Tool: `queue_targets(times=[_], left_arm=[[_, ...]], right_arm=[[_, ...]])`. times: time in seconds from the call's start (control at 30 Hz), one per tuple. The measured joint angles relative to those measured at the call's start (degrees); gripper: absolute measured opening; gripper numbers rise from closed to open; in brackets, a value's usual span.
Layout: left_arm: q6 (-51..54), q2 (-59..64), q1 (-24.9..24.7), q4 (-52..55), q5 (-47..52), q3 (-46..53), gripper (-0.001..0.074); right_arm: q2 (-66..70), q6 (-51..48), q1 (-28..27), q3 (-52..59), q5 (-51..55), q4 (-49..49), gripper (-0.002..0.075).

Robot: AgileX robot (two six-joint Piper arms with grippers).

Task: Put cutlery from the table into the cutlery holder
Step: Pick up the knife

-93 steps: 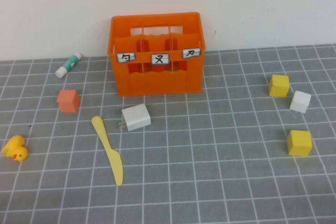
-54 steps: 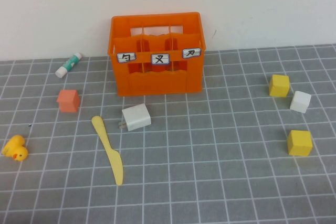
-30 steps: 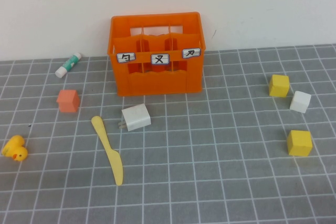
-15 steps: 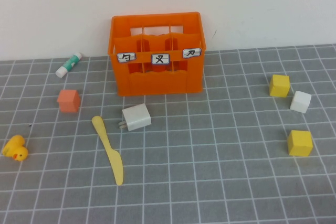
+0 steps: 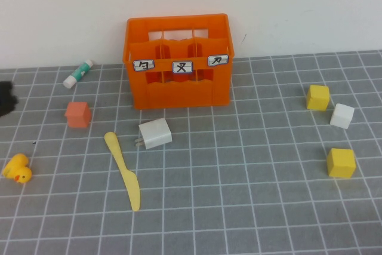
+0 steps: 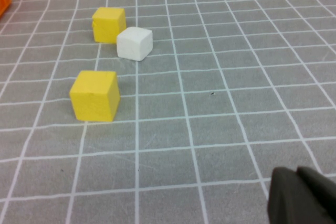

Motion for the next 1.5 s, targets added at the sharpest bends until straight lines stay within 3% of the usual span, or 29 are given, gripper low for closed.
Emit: queue_targets(times=[0.17, 0.33, 0.5, 0.63, 0.73, 1.0, 1.5], left_arm=[[-0.2, 10.6, -0.5, -0.9, -2.6, -0.7, -0.0001], [-2.3, 18.3, -7.0, 0.5, -6.4, -0.8, -0.0001], [-12.9, 26.8, -14.2, 10.3, -6.8, -2.5, -0.0001], [-22.9, 33.5, -15.9, 18.1, -6.8, -5.1, 0.0004], [-25.7, 37.9, -16.0, 20.0, -6.8, -6.9, 0.0051], [-26.8, 48.1, -16.1, 20.6, -3.5, -14.7, 0.0407], [-30.0, 58.2, -16.1, 20.3, -0.3, -21.3, 0.0435]], right_arm=[[0.0, 0.0, 0.0, 0.0, 0.0, 0.0, -0.0003], [0.0, 0.0, 0.0, 0.0, 0.0, 0.0, -0.0003], [0.0, 0.0, 0.0, 0.0, 0.0, 0.0, -0.0003], [0.0, 0.0, 0.0, 0.0, 0.0, 0.0, -0.0003], [0.0, 0.0, 0.0, 0.0, 0.0, 0.0, -0.0003], [0.0, 0.0, 0.0, 0.0, 0.0, 0.0, -0.0003], [0.0, 0.0, 0.0, 0.0, 0.0, 0.0, -0.0003]])
